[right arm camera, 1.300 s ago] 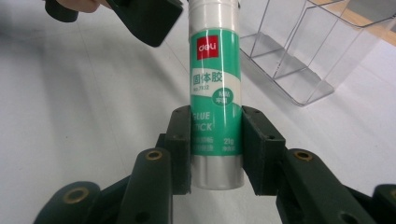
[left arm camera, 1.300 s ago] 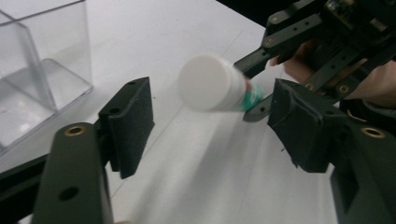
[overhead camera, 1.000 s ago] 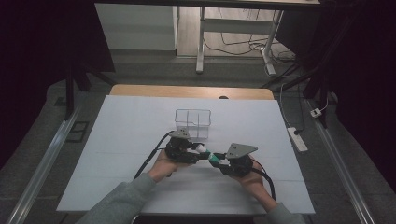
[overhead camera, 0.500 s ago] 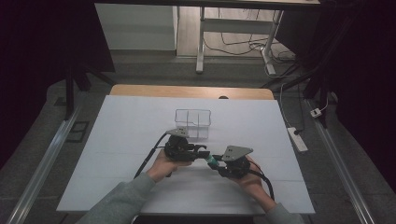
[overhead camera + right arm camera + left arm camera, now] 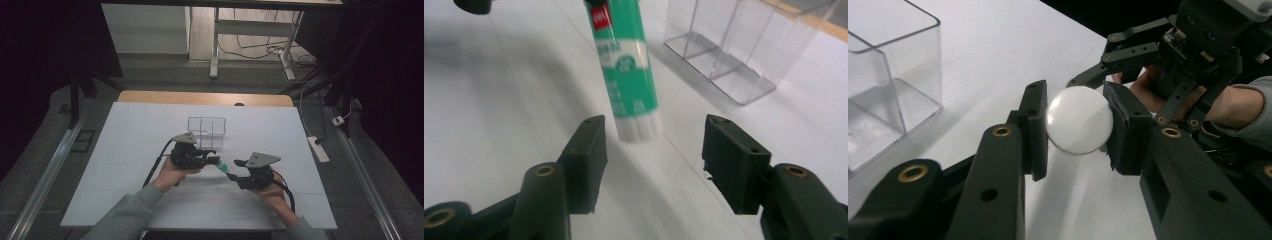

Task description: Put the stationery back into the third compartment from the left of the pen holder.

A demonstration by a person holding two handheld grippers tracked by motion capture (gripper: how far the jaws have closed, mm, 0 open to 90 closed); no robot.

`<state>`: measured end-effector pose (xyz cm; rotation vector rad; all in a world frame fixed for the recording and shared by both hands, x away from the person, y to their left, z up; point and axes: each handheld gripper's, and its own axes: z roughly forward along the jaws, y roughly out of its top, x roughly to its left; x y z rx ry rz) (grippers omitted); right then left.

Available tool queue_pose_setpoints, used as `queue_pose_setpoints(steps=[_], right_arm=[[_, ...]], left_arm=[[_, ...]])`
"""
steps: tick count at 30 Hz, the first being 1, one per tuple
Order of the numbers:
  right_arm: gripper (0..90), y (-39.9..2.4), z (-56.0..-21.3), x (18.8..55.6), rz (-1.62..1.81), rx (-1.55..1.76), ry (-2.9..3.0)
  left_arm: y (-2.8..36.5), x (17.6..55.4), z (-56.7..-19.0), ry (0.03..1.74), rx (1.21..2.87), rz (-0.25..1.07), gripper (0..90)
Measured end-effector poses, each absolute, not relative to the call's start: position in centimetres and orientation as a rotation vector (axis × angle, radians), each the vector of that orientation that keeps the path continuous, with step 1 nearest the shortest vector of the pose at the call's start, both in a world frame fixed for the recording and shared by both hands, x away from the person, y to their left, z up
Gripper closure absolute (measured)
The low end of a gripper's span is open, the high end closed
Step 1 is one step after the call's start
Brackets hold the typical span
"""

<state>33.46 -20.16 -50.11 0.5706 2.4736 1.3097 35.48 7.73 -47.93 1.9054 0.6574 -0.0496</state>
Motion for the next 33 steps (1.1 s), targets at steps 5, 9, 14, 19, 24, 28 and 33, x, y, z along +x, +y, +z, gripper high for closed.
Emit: queue_pose_setpoints(steps=[5, 9, 14, 19, 24, 28, 33], right_arm=[[39.1, -21.2, -50.3, 33.6, 1.321, 0.638, 2.463], [38.5, -22.7, -50.2, 33.5, 1.316, 0.676, 2.446], [37.8, -24.7, -50.1, 33.1, 1.323, 0.740, 2.414], [37.3, -26.2, -50.1, 32.8, 1.315, 0.777, 2.396], [36.8, -27.3, -50.0, 32.7, 1.318, 0.807, 2.378], [36.2, -28.0, -50.1, 32.6, 1.301, 0.822, 2.378], [35.6, -28.8, -50.2, 32.4, 1.287, 0.848, 2.360]], left_arm=[[8.1, 35.5, -47.6, 0.659, 1.903, -0.029, 64.1], [8.5, 35.5, -47.2, 0.660, 1.895, -0.011, 64.1], [8.7, 35.5, -47.0, 0.664, 1.890, 0.002, 64.1], [8.9, 35.5, -46.7, 0.659, 1.882, 0.013, 64.1], [9.1, 35.5, -46.2, 0.654, 1.875, 0.028, 64.1], [9.4, 35.6, -45.6, 0.651, 1.865, 0.038, 64.1], [10.0, 36.4, -43.7, 0.644, 1.850, 0.084, 64.1]])
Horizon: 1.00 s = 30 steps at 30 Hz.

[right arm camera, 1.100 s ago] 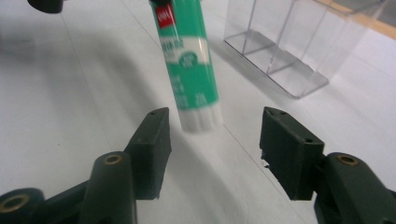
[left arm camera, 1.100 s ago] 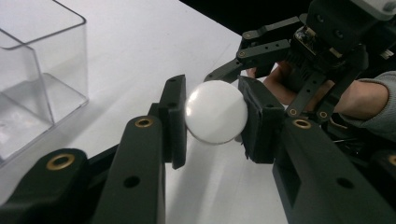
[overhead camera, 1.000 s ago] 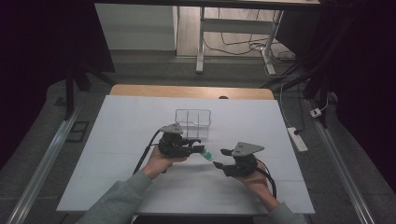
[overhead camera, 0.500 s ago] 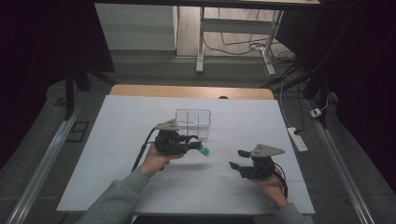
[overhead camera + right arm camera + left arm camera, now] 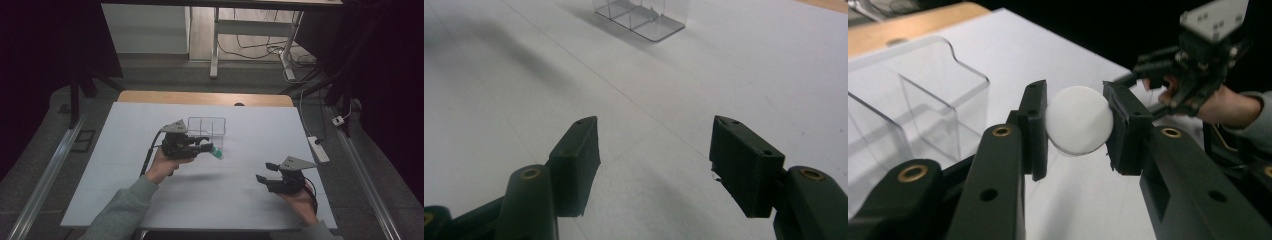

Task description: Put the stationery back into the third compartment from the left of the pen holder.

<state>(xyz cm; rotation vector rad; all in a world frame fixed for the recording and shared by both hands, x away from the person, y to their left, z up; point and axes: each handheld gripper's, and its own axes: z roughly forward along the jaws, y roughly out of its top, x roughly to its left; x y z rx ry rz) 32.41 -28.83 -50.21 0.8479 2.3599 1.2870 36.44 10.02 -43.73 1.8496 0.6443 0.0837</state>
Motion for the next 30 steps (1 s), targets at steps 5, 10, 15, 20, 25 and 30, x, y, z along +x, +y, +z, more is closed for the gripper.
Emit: queue_pose_setpoints(steps=[5, 10, 15, 20, 25, 30], right_arm=[[35.3, -29.4, -50.2, 32.2, 1.283, 0.860, 2.353], [35.1, -29.8, -50.2, 32.2, 1.280, 0.864, 2.352], [35.0, -29.8, -50.3, 32.3, 1.275, 0.865, 2.355], [34.8, -29.7, -50.3, 32.2, 1.258, 0.863, 2.359], [34.8, -29.8, -50.3, 32.2, 1.258, 0.861, 2.360], [34.6, -29.7, -50.3, 32.3, 1.260, 0.859, 2.368]], left_arm=[[10.5, 38.4, -41.7, 0.678, 1.831, 0.131, 64.0], [10.6, 40.9, -40.9, 0.751, 1.843, 0.166, 64.0], [9.8, 43.0, -40.6, 0.795, 1.885, 0.180, 64.0], [8.8, 44.5, -40.6, 0.819, 1.938, 0.193, 63.9], [7.6, 45.3, -41.3, 0.840, 1.994, 0.214, 63.8], [7.0, 45.4, -41.9, 0.841, 1.995, 0.187, 46.0]])
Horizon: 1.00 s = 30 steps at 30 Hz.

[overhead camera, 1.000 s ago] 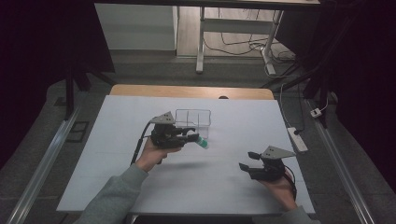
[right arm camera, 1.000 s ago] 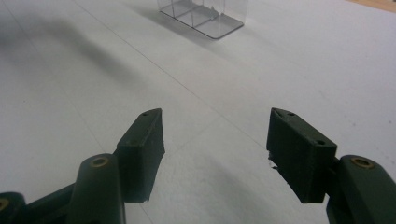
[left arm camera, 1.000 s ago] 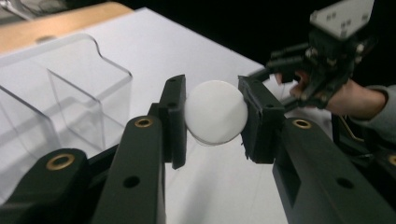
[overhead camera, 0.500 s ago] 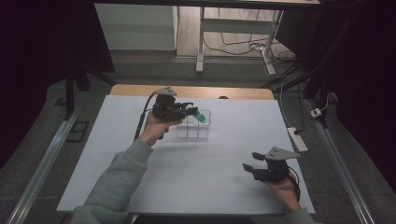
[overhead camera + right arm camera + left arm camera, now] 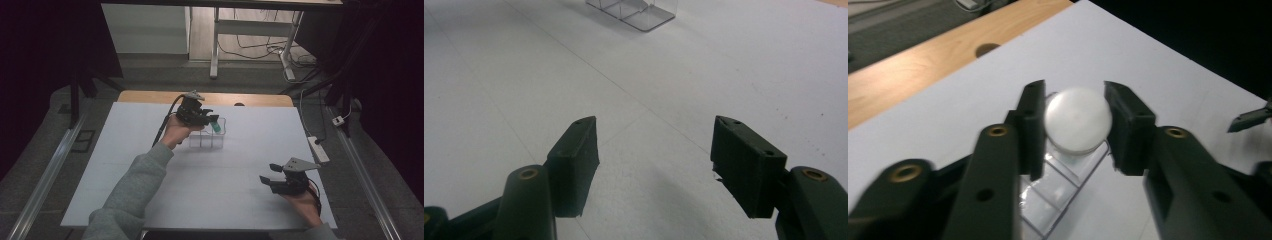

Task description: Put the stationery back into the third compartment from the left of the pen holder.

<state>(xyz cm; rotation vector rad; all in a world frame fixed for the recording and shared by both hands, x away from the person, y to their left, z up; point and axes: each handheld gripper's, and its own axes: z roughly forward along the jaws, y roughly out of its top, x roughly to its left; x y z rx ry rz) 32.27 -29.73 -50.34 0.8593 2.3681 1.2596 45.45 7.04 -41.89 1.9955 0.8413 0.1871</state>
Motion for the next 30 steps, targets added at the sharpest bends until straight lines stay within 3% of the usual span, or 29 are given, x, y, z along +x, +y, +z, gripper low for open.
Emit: queue_pose_setpoints(steps=[1, 4, 30], right_arm=[[34.6, -29.7, -50.4, 32.3, 1.258, 0.858, 2.370], [34.4, -29.8, -50.4, 32.3, 1.256, 0.856, 2.372], [32.0, -30.7, -50.4, 32.6, 1.253, 0.897, 2.354]], left_arm=[[7.1, 45.2, -41.7, 0.836, 1.991, 0.196, 41.5], [7.6, 44.3, -41.3, 0.802, 1.985, 0.220, 39.0], [17.7, 30.5, -47.4, 0.856, 2.012, 0.275, 38.4]])
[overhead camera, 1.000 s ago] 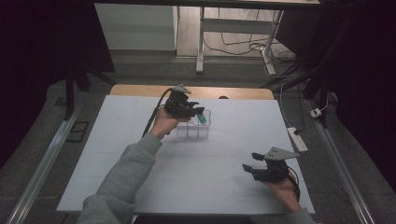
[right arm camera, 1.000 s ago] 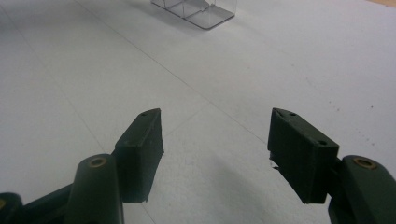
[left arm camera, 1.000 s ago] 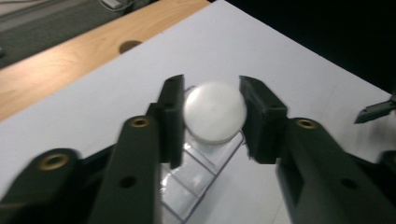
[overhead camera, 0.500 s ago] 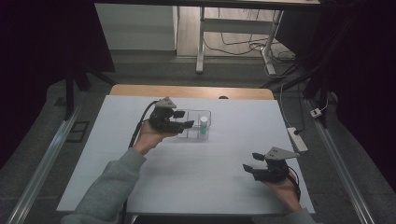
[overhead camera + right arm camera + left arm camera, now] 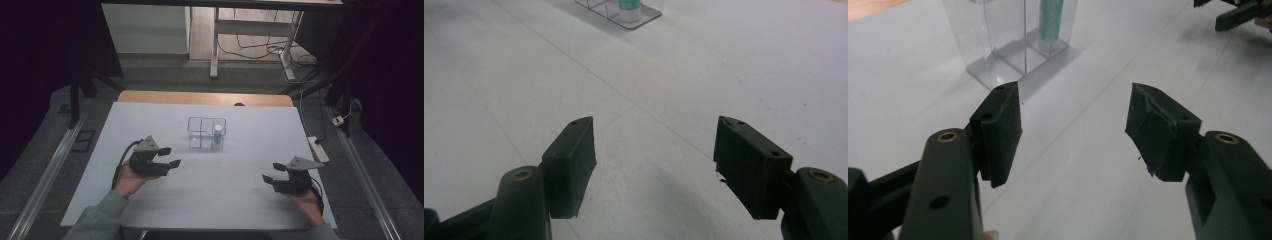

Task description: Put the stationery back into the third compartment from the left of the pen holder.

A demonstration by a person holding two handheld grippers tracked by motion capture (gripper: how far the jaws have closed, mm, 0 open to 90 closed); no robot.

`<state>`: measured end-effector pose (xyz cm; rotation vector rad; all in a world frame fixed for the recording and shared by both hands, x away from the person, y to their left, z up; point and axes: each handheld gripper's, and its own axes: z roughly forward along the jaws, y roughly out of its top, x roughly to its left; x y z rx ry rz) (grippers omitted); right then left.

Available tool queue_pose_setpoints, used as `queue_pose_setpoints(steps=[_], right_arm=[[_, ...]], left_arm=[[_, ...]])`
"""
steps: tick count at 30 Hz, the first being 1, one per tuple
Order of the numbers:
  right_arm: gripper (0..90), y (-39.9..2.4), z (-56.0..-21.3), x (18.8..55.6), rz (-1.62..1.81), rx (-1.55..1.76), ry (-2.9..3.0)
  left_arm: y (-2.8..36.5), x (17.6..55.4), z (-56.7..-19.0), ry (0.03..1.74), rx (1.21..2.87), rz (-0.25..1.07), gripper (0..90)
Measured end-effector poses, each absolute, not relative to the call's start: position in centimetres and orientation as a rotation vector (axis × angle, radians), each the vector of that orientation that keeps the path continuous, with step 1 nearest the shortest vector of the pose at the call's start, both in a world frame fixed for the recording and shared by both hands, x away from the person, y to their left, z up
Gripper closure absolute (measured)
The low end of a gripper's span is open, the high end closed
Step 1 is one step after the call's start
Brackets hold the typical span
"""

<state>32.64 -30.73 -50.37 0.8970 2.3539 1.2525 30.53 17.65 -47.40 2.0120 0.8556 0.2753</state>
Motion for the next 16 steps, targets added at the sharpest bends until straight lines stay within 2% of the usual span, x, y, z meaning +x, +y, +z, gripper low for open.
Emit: queue_pose_setpoints(steps=[6, 16], right_arm=[[31.5, -31.2, -50.3, 32.6, 1.267, 0.905, 2.345], [31.2, -31.1, -50.2, 32.5, 1.271, 0.890, 2.347]], left_arm=[[19.3, 29.0, -48.8, 0.894, 2.001, 0.284, 38.4], [20.2, 28.8, -49.4, 0.919, 1.984, 0.287, 38.4]])
